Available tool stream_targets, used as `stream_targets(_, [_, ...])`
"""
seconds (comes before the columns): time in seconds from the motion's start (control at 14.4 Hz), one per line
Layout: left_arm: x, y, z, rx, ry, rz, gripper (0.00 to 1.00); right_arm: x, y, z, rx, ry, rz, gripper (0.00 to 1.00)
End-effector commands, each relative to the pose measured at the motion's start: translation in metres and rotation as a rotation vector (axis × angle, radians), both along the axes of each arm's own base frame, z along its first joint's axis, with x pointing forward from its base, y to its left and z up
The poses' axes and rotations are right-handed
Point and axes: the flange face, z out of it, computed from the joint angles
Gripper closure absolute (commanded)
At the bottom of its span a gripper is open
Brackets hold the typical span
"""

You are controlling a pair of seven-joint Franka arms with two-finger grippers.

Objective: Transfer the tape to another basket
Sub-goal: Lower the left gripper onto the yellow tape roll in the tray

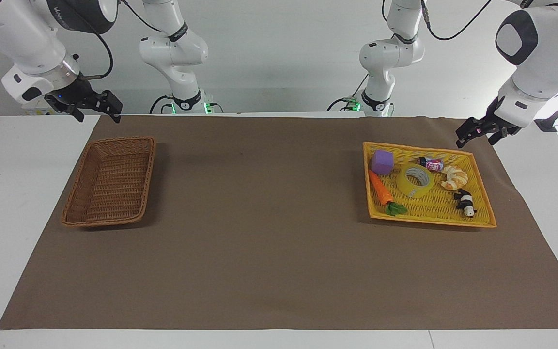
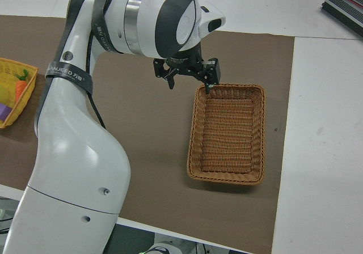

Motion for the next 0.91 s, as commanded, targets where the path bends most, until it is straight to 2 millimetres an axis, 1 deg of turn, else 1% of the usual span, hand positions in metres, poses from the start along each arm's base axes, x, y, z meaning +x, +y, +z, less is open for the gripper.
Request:
stream_targets(0.0, [-0.004, 0.000, 0.001, 0.009, -0.011, 0.020, 0.00, -0.006, 0.000, 0.001, 0.000, -0.009, 0.007, 0.01])
stream_targets(0.07, [-0.003, 0.001, 0.004, 0.009, -0.015, 0.020, 0.00, -0.006, -0.001, 0.001, 0.000, -0.009, 0.005, 0.01])
stream_targets(0.21, [-0.005, 0.005, 0.002, 0.009, -0.005, 0.028, 0.00, -0.006, 0.000, 0.001, 0.000, -0.009, 0.007, 0.01])
stream_targets(0.28, [-0.005, 0.005, -0.005, 0.010, -0.008, 0.026, 0.00, -0.006, -0.001, 0.001, 0.000, -0.009, 0.005, 0.01])
stream_targets(0.35, [-0.002, 0.005, -0.011, 0.010, -0.063, 0.020, 0.00, -0.006, -0.001, 0.001, 0.000, -0.009, 0.005, 0.01])
stream_targets(0.42, [-0.005, 0.004, -0.031, 0.012, -0.101, 0.018, 0.00, -0.006, -0.001, 0.001, 0.000, -0.009, 0.005, 0.01])
stream_targets(0.49, [-0.015, 0.003, -0.053, 0.014, -0.112, 0.014, 0.00, -0.006, 0.000, 0.001, 0.000, -0.009, 0.007, 0.01])
stream_targets(0.63, [-0.029, 0.000, -0.095, 0.014, -0.089, 0.007, 0.00, -0.006, 0.000, 0.001, 0.000, -0.009, 0.007, 0.01])
stream_targets(0.7, [-0.033, -0.004, -0.109, 0.013, -0.080, -0.001, 0.00, -0.006, 0.000, 0.001, 0.000, -0.009, 0.007, 0.01])
stream_targets(0.84, [-0.034, -0.003, -0.131, 0.012, -0.066, 0.001, 0.00, -0.006, -0.001, 0.001, 0.000, -0.009, 0.005, 0.01])
